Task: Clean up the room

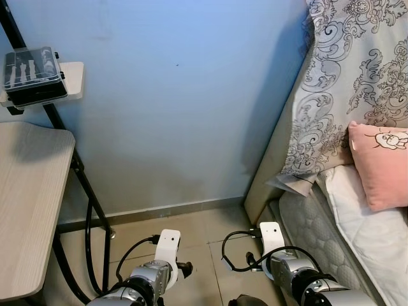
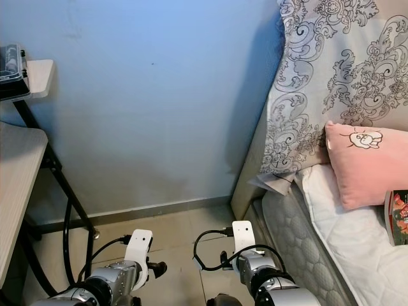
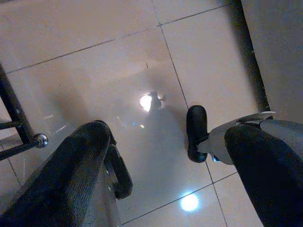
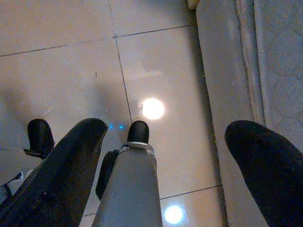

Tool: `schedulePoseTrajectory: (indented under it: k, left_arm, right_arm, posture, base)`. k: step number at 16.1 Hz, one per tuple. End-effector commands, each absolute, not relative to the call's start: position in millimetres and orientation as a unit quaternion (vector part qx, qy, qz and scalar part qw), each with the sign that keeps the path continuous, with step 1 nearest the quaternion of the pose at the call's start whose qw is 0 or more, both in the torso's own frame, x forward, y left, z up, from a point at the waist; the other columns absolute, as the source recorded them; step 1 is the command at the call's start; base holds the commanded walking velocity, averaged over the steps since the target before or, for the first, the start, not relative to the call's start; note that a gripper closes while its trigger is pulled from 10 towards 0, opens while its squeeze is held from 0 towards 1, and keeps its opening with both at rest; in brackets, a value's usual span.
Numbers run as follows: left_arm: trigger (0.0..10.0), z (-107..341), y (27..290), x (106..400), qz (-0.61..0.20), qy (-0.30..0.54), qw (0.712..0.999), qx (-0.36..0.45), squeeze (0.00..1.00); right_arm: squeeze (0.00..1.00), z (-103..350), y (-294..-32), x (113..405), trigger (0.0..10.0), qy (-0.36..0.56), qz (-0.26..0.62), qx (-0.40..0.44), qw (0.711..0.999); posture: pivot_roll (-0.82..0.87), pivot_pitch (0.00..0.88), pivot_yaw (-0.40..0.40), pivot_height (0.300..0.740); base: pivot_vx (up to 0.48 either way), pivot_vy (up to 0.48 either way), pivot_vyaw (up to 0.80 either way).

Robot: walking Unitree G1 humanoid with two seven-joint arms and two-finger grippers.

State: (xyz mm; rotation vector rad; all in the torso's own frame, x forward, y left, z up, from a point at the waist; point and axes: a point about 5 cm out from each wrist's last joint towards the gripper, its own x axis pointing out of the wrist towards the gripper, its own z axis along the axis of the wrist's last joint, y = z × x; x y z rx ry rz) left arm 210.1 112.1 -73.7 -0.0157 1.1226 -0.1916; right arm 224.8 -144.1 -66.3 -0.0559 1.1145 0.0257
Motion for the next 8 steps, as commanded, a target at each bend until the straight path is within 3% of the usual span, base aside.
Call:
schedulePoseTrajectory:
  k: [1, 5, 6, 8]
  left_arm:
    - [10.0, -68.9, 117.9, 219.5, -0.080, 0.516, 0.853, -0.016, 0.00]
    - [10.0, -71.8, 132.6, 215.1, -0.077, 0.516, 0.853, -0.021, 0.00]
    - [10.0, -73.3, 142.4, 212.7, -0.051, 0.518, 0.853, -0.033, 0.00]
    - [10.0, -72.2, 142.6, 214.8, -0.045, 0.509, 0.859, -0.038, 0.00]
  right_arm:
    - [0.02, -49.5, -147.8, 250.2, 10.0, 0.496, -0.014, 0.055, 0.867]
    - [0.00, -52.3, -151.0, 245.7, 10.0, 0.501, 0.000, 0.076, 0.862]
    - [0.00, -55.6, -152.6, 240.2, 10.0, 0.512, 0.021, 0.061, 0.857]
    - [0.00, -58.2, -156.8, 235.8, 10.0, 0.520, 0.033, 0.042, 0.852]
  posture:
    - [-0.10, 0.000, -0.040, 0.698]
    - [0.04, 0.000, -0.110, 0.698]
    - [0.17, 0.000, -0.181, 0.698]
    - [0.25, 0.000, -0.235, 0.698]
  base:
    - [0.000, 0.000, 0.00]
    - [0.000, 0.000, 0.00]
    - [0.000, 0.000, 0.00]
    - [0.000, 0.000, 0.00]
